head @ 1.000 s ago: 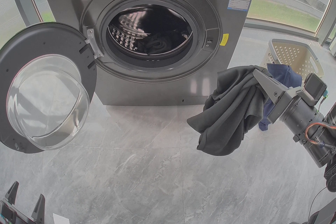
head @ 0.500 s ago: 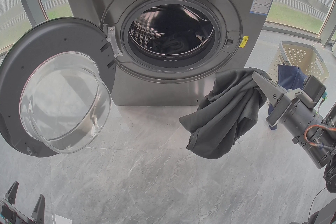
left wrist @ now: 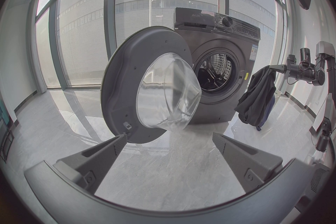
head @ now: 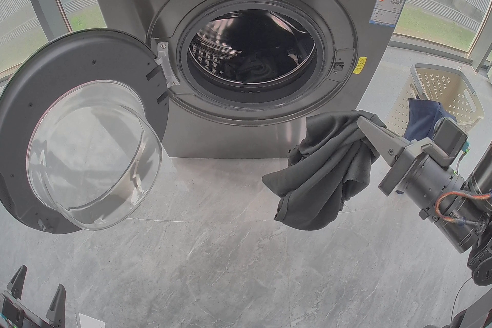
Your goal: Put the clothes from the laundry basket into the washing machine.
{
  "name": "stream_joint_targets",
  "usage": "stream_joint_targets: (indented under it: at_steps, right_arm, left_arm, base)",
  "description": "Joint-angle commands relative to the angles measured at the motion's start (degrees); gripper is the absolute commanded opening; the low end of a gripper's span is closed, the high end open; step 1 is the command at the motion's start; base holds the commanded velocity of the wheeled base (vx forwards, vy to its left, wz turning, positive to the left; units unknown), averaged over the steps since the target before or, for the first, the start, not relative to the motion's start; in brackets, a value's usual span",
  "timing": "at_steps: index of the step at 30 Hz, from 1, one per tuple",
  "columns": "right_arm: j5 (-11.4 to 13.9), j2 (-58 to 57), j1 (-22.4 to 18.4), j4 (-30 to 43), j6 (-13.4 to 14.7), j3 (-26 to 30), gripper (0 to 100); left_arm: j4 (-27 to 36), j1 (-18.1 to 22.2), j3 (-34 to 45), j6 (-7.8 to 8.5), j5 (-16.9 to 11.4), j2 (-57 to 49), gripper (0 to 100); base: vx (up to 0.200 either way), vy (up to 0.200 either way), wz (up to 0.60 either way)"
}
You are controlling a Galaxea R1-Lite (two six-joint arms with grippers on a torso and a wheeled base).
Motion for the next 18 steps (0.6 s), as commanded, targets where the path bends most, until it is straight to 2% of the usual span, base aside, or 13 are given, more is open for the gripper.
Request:
stream_joint_targets:
  at_steps: [1,8,14,16,18]
  right_arm:
    - [0.11,3.70,2.05,-0.69,0.10,-1.43,0]
    - [0.03,8.62,3.28,-4.39,0.19,-6.87,0]
    - [0.47,9.15,3.28,-4.47,0.19,-7.93,0]
    - [0.47,10.99,3.10,-4.56,0.19,-9.16,0]
    - [0.47,11.87,3.19,-4.47,0.19,-11.09,0]
  left_arm:
    - [-0.18,0.09,1.01,0.27,0.10,-0.66,100]
    - [-0.18,0.27,1.01,1.23,0.19,-0.84,100]
    - [-0.18,0.18,1.01,1.15,0.10,-0.84,100]
    - [-0.18,0.36,1.01,2.55,0.54,-0.84,100]
    - [-0.27,0.27,1.01,2.46,0.36,-0.84,100]
  base:
    - [0.000,0.000,0.00]
    - [0.000,0.000,0.00]
    - [0.000,0.000,0.00]
    - [0.000,0.000,0.00]
    - [0.000,0.000,0.00]
